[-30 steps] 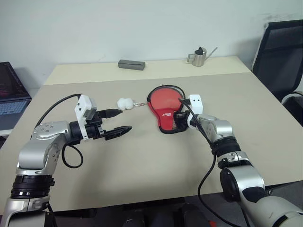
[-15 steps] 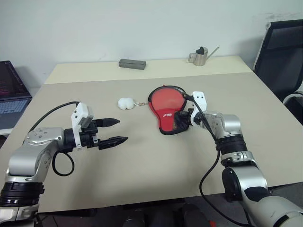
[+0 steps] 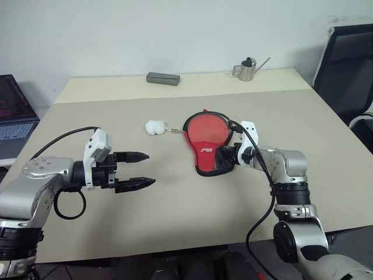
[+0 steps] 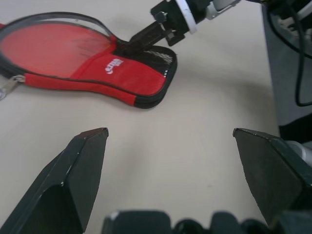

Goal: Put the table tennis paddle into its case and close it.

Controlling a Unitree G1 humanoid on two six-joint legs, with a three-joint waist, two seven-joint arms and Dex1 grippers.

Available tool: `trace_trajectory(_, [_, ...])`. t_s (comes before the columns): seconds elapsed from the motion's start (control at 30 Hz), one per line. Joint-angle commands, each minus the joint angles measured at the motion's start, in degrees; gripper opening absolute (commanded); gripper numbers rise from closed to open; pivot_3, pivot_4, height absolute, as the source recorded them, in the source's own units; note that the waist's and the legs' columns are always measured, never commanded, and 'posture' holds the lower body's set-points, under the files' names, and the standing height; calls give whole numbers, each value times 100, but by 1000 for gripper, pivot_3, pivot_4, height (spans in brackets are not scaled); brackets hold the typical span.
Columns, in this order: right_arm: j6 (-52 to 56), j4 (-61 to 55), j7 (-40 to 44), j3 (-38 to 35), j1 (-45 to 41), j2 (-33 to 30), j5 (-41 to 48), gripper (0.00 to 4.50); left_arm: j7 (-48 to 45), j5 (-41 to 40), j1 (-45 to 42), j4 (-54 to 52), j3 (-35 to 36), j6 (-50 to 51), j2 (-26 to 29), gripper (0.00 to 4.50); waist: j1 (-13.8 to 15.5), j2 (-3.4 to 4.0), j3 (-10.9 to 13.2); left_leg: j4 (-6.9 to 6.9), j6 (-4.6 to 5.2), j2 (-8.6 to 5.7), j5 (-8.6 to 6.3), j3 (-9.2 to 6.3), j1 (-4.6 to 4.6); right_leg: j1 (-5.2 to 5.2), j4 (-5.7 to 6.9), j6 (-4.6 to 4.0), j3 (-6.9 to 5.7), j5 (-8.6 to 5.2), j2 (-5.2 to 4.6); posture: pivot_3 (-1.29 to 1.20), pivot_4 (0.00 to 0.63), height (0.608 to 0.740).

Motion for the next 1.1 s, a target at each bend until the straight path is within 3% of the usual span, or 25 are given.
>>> trace_trajectory(0.03, [369, -525, -21, -19, 188, 45, 184, 43, -137, -118, 71, -289, 33, 51, 154, 4500, 2, 0, 0, 0, 0, 0, 0, -1, 0, 0, 0, 0, -1, 0, 0, 0, 150, 740])
trace_trajectory(0.67, [2211, -2518, 52, -293, 1018, -96, 527, 43, -606, -327, 378, -918, -145, 279, 416, 4500, 44, 0, 0, -1, 0, 1, -1, -8, -8, 0, -4, -5, -11, -5, 0, 0, 150, 740])
trace_trajectory(1.1, [2295, -3562, -450, -321, 1990, -47, 1559, 43, -934, -346, 726, -1321, -211, 172, 716, 4500, 127, 0, 0, -10, 0, 4, -2, -11, -8, 0, -10, -14, -17, -13, 0, 0, 150, 740])
